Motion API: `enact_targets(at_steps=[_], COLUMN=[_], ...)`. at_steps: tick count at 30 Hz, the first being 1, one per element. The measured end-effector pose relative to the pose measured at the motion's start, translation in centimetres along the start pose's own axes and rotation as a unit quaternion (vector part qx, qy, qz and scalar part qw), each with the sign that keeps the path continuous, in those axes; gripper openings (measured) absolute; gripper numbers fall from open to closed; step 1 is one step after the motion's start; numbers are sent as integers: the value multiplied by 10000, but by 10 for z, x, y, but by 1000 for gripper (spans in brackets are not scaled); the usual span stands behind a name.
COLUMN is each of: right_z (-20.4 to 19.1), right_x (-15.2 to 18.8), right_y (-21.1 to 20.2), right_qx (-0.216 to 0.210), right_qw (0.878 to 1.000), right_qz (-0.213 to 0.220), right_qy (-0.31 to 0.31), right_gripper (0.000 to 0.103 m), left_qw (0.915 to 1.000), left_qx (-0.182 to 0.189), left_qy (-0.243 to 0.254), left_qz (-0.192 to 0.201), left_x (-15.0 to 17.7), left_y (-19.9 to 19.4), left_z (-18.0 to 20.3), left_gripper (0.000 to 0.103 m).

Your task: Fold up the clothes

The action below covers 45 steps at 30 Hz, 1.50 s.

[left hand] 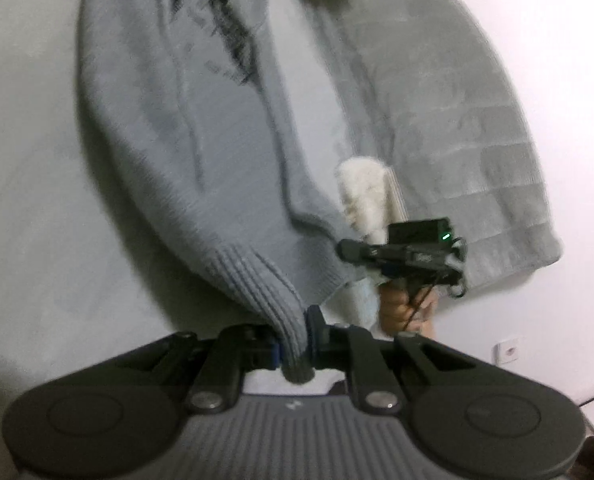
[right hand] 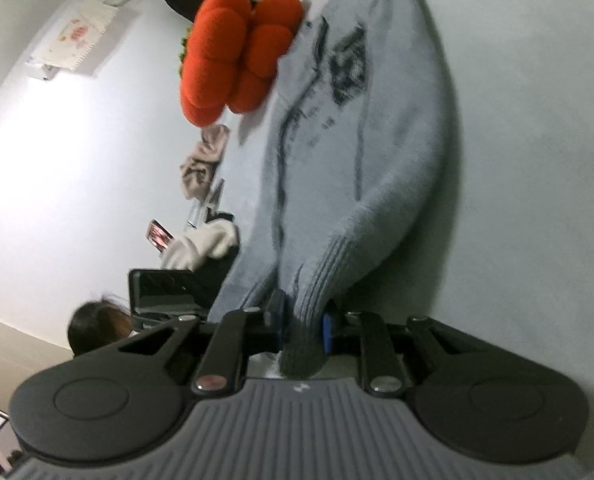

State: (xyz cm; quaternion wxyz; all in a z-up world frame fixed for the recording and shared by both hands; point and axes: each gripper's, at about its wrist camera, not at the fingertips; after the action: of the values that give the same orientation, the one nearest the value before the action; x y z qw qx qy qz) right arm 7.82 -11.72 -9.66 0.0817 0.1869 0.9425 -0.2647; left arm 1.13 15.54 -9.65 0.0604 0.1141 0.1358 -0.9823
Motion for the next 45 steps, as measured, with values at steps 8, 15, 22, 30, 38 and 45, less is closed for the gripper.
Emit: enact_targets(at_steps=[8,15,22,30,38,45], right_z=[-6,6,26,38,25,-15], right_x=[-32,-57,-71,-76,-77,-73], right_y=[6,14,22,15,-8,3], right_qx=[-185,-150,36,-305,28,1411], right_qw=[9981,9914,9830,9728,9665,9620], right_qz=[468,883,1124,1336,2027,2335], right_qy=[364,951,1453,1870,1576,79], right_gripper=[21,21,21,34,47,47], left_qw=[9968,9840,9608,9511,9418,9452], left_qx=[258,175,-109,145,219,-715], left_qy=[-336,-1022,-1767,-2004,-1727,-827], left_qz=[673,1447,2132,2345,2874,3075], left_x=[-25,-46,-55,-58,-59,-55], left_y=[-18,-30,-29,-30,-48,-52], left_z=[-7,-33,-57,-56,-40,-11], left_gripper=[12,12,12,36,51,51])
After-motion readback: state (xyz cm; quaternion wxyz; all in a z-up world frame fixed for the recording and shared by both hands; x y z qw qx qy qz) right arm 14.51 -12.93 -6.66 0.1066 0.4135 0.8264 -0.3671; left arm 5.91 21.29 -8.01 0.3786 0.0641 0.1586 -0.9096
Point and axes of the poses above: each gripper's, at about its wrist camera, not at the fingertips, and y roughly the way its jaws point, z to its right, x to its underside, and after that the axes turned 6 degrees about x, right-handed
